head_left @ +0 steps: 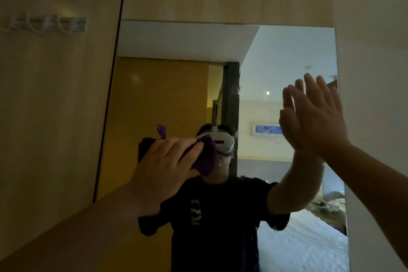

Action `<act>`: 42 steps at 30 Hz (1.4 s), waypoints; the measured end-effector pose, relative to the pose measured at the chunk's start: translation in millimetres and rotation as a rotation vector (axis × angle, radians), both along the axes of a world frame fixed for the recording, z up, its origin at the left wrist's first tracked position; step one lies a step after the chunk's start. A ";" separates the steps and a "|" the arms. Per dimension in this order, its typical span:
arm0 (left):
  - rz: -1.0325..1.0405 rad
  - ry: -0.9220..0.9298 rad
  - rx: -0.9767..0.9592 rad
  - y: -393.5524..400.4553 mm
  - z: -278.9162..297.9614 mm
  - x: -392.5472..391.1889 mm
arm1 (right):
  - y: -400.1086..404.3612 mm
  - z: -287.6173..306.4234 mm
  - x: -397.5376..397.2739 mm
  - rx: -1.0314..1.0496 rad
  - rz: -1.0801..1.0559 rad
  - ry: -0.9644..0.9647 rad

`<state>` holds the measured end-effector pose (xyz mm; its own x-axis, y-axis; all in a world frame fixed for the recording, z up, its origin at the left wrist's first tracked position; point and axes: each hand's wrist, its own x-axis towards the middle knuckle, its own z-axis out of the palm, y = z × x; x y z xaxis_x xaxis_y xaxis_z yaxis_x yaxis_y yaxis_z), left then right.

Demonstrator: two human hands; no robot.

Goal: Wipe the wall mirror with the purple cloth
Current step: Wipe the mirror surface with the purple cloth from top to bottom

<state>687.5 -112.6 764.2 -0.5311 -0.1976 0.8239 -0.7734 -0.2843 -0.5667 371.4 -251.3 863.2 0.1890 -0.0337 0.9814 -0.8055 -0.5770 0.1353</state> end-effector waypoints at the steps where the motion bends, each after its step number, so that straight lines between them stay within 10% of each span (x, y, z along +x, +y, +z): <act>1: -0.004 -0.020 0.001 0.3 6.1 -0.5 | -2.2 -0.9 -1.6 0.021 -0.010 0.002; 19: -0.053 0.267 0.008 -40.9 276.2 -101.7 | -13.8 -2.5 -3.3 -0.013 -0.022 0.012; 42: 0.036 0.106 0.134 -31.0 -33.8 -76.1 | -7.7 3.4 -21.9 0.009 0.054 -0.046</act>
<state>611.4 -143.6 730.4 -0.4334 -0.3270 0.8398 -0.8213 -0.2404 -0.5175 349.6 -258.9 866.6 0.1450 -0.0338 0.9889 -0.7786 -0.6207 0.0929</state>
